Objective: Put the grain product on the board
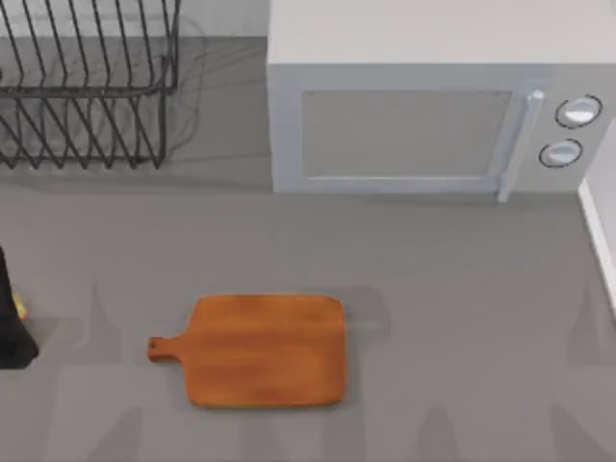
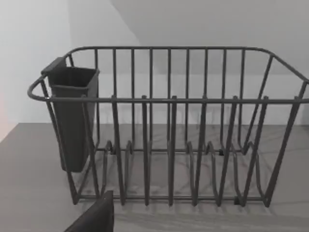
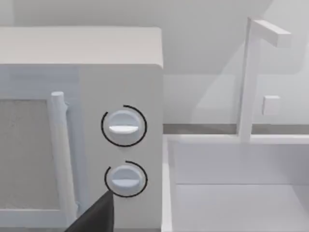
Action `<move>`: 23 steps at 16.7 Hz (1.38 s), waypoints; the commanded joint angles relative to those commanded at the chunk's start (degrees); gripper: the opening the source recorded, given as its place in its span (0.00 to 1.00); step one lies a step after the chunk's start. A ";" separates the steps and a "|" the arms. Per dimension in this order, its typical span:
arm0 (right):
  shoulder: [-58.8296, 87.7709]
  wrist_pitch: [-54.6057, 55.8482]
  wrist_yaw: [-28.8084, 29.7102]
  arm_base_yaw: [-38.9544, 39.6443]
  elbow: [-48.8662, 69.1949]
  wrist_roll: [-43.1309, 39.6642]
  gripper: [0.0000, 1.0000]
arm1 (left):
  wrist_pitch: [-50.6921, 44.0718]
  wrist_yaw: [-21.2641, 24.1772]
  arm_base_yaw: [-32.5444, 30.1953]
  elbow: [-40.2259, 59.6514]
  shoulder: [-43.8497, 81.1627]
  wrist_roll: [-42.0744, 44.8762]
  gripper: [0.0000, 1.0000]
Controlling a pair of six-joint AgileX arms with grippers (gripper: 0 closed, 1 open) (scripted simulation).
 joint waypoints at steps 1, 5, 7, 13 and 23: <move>0.00 0.00 0.00 0.00 0.00 0.00 1.00 | 0.00 0.00 0.00 0.00 0.00 0.00 1.00; 0.00 0.00 0.00 0.00 0.00 0.00 1.00 | -2.45 0.10 0.29 3.22 3.66 1.76 1.00; 0.00 0.00 0.00 0.00 0.00 0.00 1.00 | -5.97 0.11 0.74 7.96 9.10 4.21 1.00; 0.00 0.00 0.00 0.00 0.00 0.00 1.00 | -22.26 -0.56 3.15 30.52 38.82 14.70 1.00; 0.00 0.00 0.00 0.00 0.00 0.00 1.00 | -50.21 -0.17 7.01 63.14 91.40 30.22 1.00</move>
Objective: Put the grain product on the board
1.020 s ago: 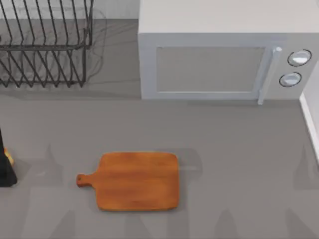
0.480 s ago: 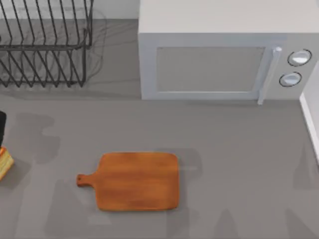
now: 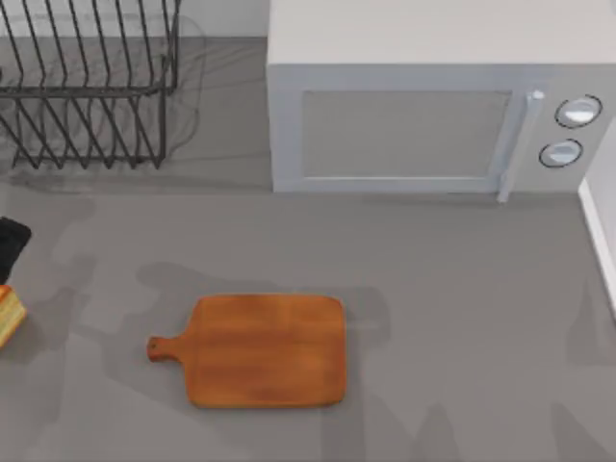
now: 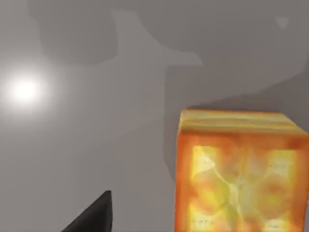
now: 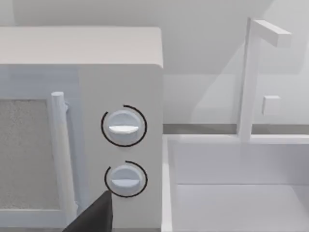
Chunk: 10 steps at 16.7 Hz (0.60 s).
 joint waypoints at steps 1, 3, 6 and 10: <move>0.00 0.00 0.00 0.00 0.00 0.00 1.00 | -2.12 0.06 0.36 1.55 2.96 0.73 1.00; 0.00 0.00 0.00 0.00 0.00 0.00 1.00 | -5.43 0.15 0.95 3.62 7.11 1.62 1.00; 0.00 0.00 0.00 0.00 0.00 0.00 1.00 | -7.02 0.19 1.26 4.40 8.86 1.93 1.00; 0.00 0.00 0.00 0.00 0.00 0.00 1.00 | -6.70 0.17 0.98 4.07 8.85 1.85 1.00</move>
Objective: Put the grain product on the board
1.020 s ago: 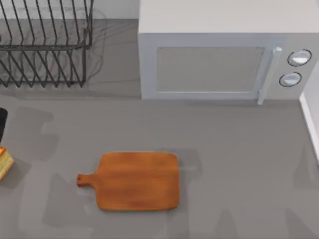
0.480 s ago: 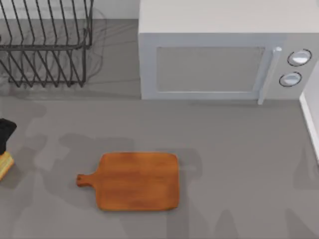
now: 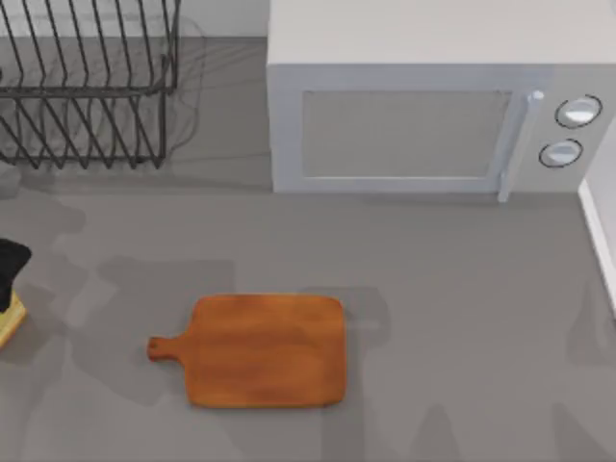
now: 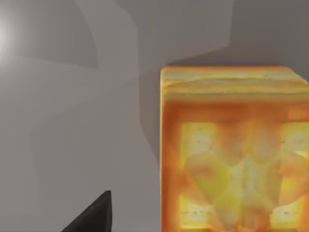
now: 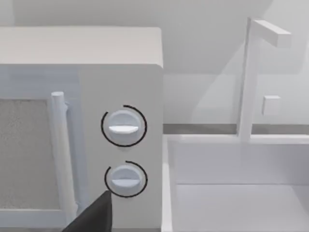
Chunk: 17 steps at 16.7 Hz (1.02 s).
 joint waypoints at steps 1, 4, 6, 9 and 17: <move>0.00 0.00 0.00 0.00 0.00 0.00 1.00 | 0.77 0.01 0.07 -0.53 0.40 -0.04 1.00; 0.00 0.00 0.00 0.00 0.00 0.00 1.00 | 6.53 0.03 0.21 -3.52 2.89 0.04 1.00; 0.00 0.00 0.00 0.00 0.00 0.00 1.00 | 11.61 0.04 0.29 -6.03 4.98 0.15 1.00; 0.00 0.00 0.00 0.00 0.00 0.00 1.00 | 15.43 0.05 0.37 -8.36 7.04 0.29 1.00; 0.00 0.00 0.00 0.00 0.00 0.00 1.00 | 15.52 0.05 0.38 -8.42 7.09 0.29 0.70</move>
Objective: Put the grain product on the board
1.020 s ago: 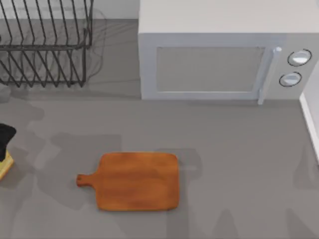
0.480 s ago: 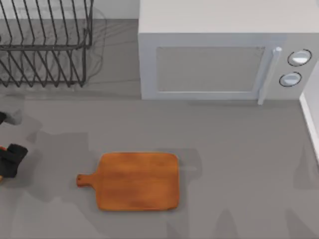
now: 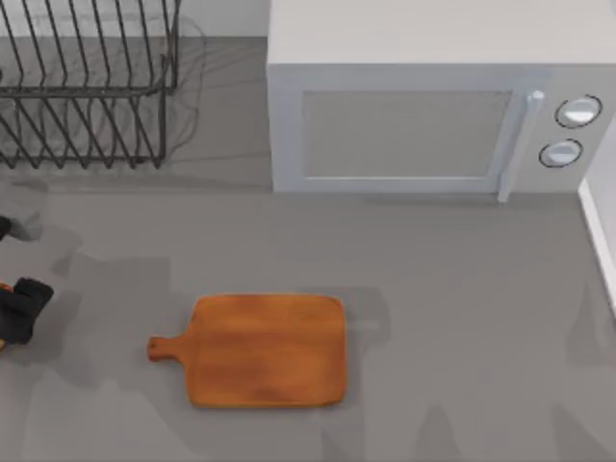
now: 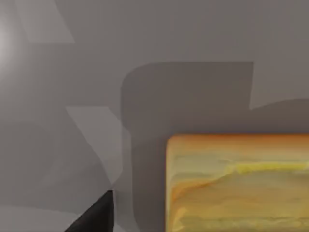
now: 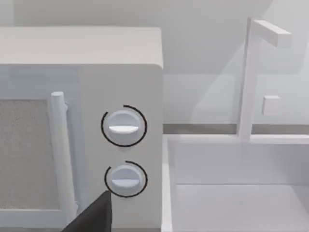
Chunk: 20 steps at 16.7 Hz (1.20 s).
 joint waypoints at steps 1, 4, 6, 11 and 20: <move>0.00 0.00 0.00 0.00 0.00 0.00 1.00 | 0.00 0.00 0.00 0.00 0.00 0.00 0.62; 0.00 0.00 0.00 0.00 0.00 0.00 1.00 | 0.00 0.00 0.00 0.00 0.00 0.00 0.40; 0.00 0.00 0.00 0.00 0.00 0.00 1.00 | 0.00 0.00 0.00 0.00 0.00 0.00 0.25; 0.00 0.00 0.00 0.00 0.00 0.00 1.00 | 0.00 0.00 0.00 0.00 0.00 0.00 0.00; 0.00 0.00 0.00 0.00 0.00 0.00 1.00 | -1.45 0.37 -0.09 1.11 -1.18 -0.19 0.00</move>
